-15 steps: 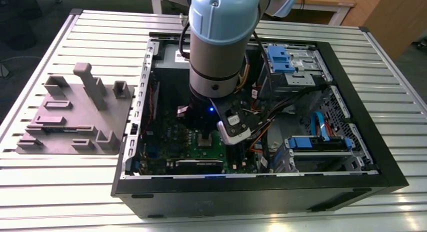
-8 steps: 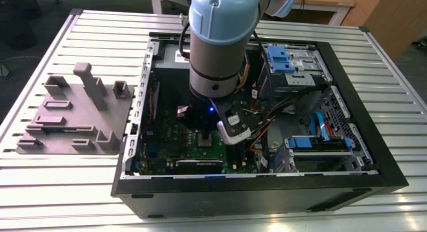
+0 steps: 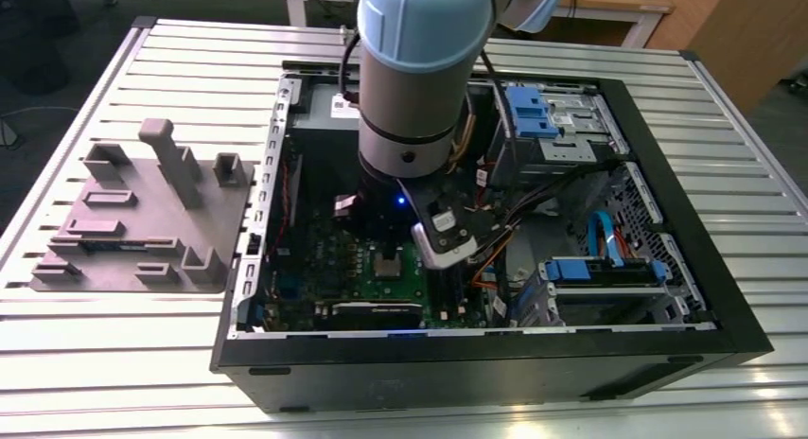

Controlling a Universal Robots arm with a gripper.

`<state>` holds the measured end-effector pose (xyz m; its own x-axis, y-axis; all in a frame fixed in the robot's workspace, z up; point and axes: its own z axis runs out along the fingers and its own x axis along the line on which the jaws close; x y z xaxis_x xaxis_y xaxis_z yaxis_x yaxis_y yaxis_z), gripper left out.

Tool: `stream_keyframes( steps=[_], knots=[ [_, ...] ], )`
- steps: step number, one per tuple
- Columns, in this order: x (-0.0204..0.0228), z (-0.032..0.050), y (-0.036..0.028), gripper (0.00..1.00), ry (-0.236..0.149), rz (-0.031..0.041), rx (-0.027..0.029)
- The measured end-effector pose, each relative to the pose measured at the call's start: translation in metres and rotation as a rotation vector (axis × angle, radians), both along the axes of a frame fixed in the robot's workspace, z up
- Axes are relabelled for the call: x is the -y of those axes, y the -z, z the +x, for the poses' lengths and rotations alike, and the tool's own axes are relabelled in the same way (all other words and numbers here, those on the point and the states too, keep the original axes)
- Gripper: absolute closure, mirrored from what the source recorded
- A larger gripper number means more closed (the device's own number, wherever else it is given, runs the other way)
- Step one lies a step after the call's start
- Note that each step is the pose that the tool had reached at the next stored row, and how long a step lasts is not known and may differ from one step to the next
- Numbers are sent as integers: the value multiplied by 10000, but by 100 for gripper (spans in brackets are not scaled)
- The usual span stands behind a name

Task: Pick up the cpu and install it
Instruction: 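Close the cpu cover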

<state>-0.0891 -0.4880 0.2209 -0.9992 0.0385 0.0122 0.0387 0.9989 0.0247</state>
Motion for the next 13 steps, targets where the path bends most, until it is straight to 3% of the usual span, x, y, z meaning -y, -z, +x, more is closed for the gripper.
stream_keyframes(
  steps=[10,13],
  knots=[
    [0,0,-250,90,0,0,-1],
    [0,0,-275,90,-1,0,-1]
  ],
)
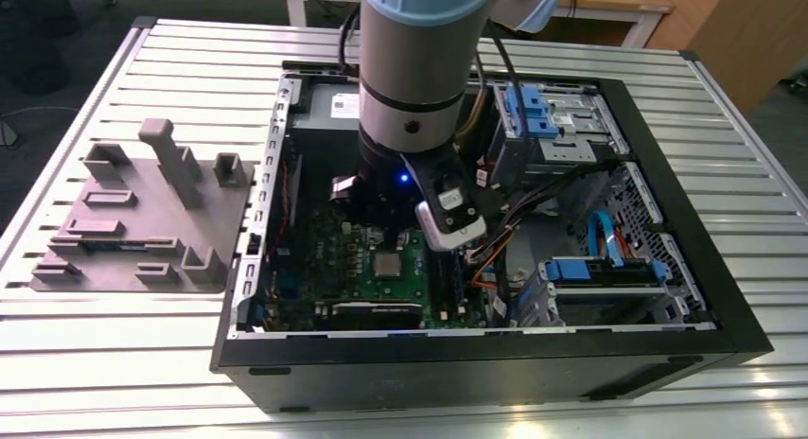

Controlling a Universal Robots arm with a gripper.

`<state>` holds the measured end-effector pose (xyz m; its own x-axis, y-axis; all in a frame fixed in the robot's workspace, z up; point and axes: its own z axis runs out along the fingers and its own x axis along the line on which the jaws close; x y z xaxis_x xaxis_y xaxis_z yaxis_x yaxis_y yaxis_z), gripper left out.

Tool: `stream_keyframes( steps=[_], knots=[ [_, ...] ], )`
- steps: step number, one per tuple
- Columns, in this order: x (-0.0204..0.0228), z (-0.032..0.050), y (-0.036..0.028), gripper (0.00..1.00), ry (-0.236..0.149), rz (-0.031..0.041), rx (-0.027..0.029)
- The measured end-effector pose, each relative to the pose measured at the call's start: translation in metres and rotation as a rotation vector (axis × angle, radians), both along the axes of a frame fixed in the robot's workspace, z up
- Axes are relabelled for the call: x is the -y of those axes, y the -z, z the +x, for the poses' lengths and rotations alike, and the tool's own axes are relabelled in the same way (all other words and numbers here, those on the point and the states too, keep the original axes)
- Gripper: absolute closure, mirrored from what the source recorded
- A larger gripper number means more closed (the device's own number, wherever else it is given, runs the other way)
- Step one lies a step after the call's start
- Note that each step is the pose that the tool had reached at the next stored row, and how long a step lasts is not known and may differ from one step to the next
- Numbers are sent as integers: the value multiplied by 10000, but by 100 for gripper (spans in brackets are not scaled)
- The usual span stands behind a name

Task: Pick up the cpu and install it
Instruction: 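Close the cpu cover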

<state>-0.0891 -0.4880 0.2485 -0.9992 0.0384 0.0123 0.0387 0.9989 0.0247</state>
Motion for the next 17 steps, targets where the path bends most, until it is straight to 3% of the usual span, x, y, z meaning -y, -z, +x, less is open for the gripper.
stream_keyframes(
  steps=[13,17],
  knots=[
    [0,13,-19,90,-12,0,-1],
    [0,34,-12,90,-440,17,-3]
  ],
)
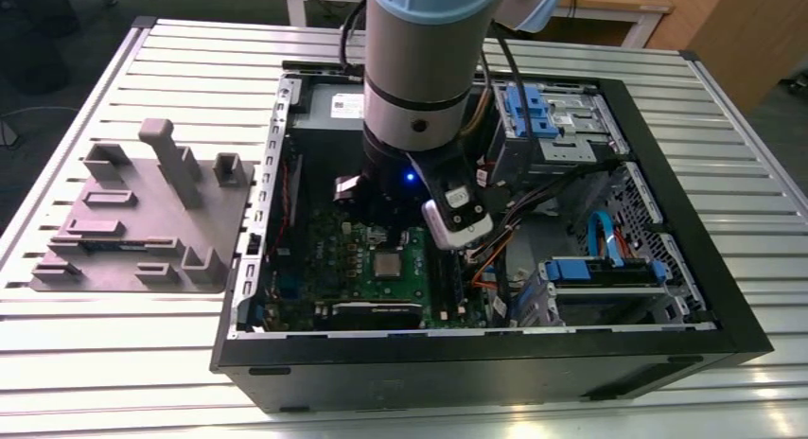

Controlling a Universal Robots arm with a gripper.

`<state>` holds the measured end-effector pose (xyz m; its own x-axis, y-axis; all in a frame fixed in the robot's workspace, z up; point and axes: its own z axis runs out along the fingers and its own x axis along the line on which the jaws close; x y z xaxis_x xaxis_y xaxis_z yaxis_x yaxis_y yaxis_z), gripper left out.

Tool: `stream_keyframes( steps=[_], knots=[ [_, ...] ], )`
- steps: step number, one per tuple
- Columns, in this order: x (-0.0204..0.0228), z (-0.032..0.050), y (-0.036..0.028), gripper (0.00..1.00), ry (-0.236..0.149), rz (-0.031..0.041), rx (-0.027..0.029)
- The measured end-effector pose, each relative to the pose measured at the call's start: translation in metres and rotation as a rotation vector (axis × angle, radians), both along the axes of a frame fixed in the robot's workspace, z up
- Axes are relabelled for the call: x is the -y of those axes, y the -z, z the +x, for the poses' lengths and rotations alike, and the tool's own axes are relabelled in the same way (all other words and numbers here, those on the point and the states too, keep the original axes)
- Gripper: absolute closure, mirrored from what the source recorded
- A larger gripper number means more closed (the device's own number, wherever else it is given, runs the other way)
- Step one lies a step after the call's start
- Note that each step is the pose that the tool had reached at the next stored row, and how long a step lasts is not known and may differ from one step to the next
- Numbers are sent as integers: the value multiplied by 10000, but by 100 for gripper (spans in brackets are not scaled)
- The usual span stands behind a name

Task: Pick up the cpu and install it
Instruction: 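Close the cpu cover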

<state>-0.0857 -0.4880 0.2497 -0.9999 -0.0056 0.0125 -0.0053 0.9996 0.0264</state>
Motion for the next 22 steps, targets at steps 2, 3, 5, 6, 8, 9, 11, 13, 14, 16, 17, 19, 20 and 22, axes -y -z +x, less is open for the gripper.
stream_keyframes(
  steps=[2,3,5,6,8,9,11,13,14,16,17,19,20,22],
  knots=[
    [0,1,4,90,-363,0,0],
    [0,2,7,90,-517,0,1],
    [0,8,11,90,-760,0,0],
    [0,21,14,90,-821,1,1],
    [-4,99,21,90,-848,2,-1],
    [-12,142,25,90,-847,3,-2],
    [-48,216,35,90,-847,3,-4],
    [-109,263,47,90,-847,3,-5],
    [-143,283,53,90,-847,4,-4],
    [-173,299,58,90,-888,9,-4],
    [-174,299,62,90,-1057,14,-3],
    [-174,300,70,90,-1417,19,-4],
    [-174,299,74,90,-1599,21,-4],
    [-174,300,83,90,-1969,26,-4]
  ],
)
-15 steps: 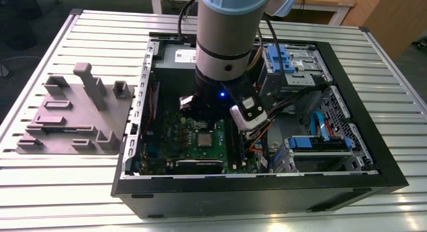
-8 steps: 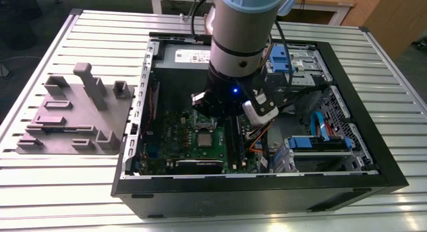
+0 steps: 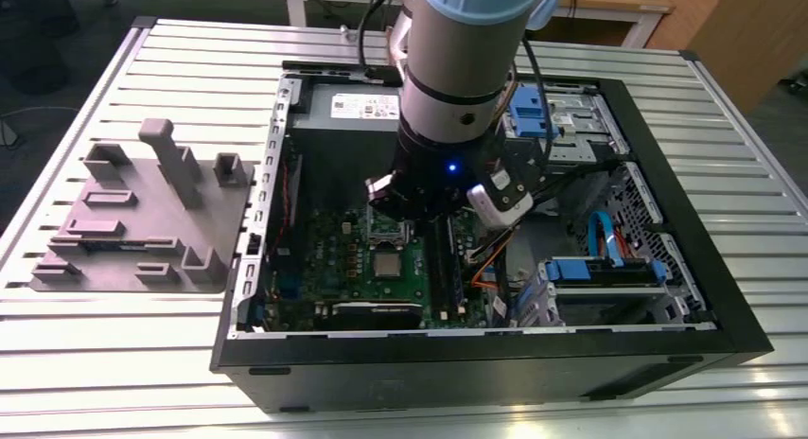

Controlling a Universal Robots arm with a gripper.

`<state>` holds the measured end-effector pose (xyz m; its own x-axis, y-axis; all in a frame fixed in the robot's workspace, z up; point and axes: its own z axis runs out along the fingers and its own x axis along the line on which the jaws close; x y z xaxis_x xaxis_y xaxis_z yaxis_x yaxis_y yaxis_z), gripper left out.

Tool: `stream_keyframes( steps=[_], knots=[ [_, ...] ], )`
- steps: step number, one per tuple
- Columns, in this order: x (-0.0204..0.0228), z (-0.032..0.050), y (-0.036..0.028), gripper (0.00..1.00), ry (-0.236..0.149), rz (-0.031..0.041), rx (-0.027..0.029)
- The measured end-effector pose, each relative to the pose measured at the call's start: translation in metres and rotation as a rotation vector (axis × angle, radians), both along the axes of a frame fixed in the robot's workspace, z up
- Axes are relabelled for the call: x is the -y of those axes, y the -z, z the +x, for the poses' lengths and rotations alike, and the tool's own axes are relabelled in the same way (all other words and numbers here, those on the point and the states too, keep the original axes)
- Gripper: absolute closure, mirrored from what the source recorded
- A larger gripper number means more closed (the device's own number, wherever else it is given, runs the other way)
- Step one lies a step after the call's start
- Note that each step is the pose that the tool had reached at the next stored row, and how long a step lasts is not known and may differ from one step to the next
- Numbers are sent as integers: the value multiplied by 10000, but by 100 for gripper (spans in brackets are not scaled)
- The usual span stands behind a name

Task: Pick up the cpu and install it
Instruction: 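Close the cpu cover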

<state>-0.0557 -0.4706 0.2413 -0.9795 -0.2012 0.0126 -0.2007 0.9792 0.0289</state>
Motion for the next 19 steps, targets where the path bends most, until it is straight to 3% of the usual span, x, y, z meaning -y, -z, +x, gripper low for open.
stream_keyframes(
  steps=[6,7,12,13,15,19],
  knots=[
    [1,0,19,90,-1054,18,-1],
    [1,2,21,90,-1152,101,4],
    [0,22,23,90,-1279,972,52],
    [0,26,24,90,-1353,1052,54],
    [-1,48,24,90,-1446,1118,53],
    [-2,68,27,90,-1816,1132,33]
  ],
)
